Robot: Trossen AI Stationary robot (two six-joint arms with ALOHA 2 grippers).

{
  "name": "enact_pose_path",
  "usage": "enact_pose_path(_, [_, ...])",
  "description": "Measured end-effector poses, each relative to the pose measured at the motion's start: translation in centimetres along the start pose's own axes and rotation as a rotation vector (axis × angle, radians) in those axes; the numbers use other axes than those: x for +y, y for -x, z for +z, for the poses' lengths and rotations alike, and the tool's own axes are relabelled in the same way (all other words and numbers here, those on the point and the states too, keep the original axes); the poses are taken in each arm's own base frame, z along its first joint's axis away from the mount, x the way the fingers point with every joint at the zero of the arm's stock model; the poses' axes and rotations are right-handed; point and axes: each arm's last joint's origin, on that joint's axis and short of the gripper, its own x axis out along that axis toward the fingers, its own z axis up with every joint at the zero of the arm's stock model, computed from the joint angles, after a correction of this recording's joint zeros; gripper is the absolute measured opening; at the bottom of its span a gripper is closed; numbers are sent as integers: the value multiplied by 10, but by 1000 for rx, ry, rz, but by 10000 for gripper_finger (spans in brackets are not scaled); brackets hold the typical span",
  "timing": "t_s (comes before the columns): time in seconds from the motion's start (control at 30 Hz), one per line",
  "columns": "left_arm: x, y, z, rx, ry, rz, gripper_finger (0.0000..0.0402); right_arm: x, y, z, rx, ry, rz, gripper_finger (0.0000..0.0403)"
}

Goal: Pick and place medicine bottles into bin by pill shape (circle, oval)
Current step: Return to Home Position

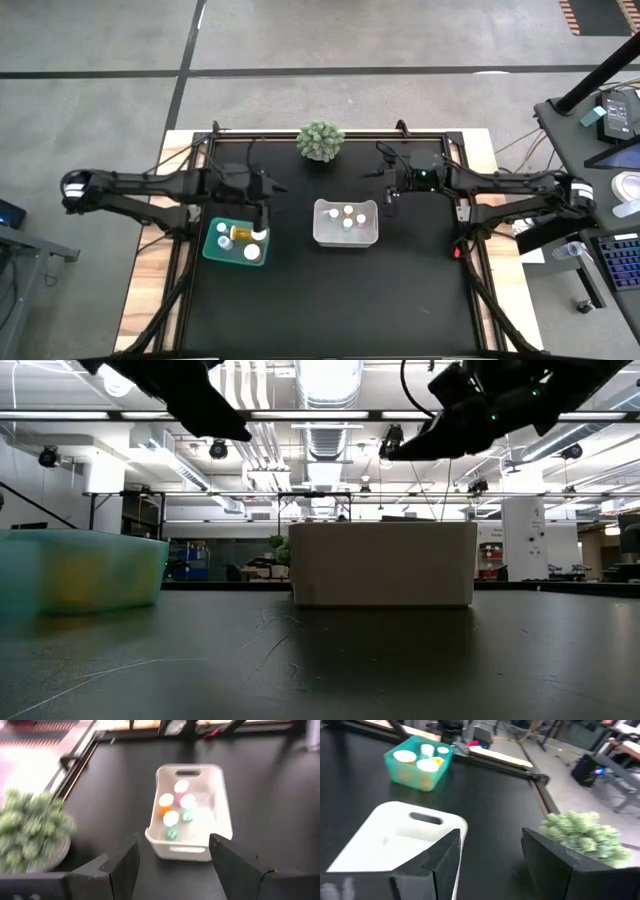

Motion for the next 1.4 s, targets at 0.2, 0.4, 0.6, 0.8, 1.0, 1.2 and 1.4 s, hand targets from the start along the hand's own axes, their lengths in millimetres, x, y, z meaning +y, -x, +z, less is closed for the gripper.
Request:
enact_pose_path(0.2, [22, 16, -20, -109, -5, -11, 179, 7, 11, -6, -24, -38, 40, 201])
enact_pose_path(0.4, [29, 35, -39, -198, -12, 40, 110, 13, 35, -7, -85, -74, 18, 201])
enact_pose_path(0.6, [28, 47, -56, -295, -8, 70, 53, 22, 62, -11, -142, -75, 0, 201])
enact_pose_path(0.8, [25, 60, -65, -388, -14, 94, 17, 30, 90, -13, -216, -36, -28, 201])
enact_pose_path(1.0, [23, 70, -72, -473, -22, 109, 1, 41, 133, -14, -436, 43, -96, 201])
enact_pose_path(1.2, [20, 77, -87, -524, -22, 116, 0, 50, 154, -22, -554, 65, -109, 201])
enact_pose_path(1.4, [17, 82, -106, -581, -27, 126, 0, 56, 159, -25, -616, 61, -26, 201])
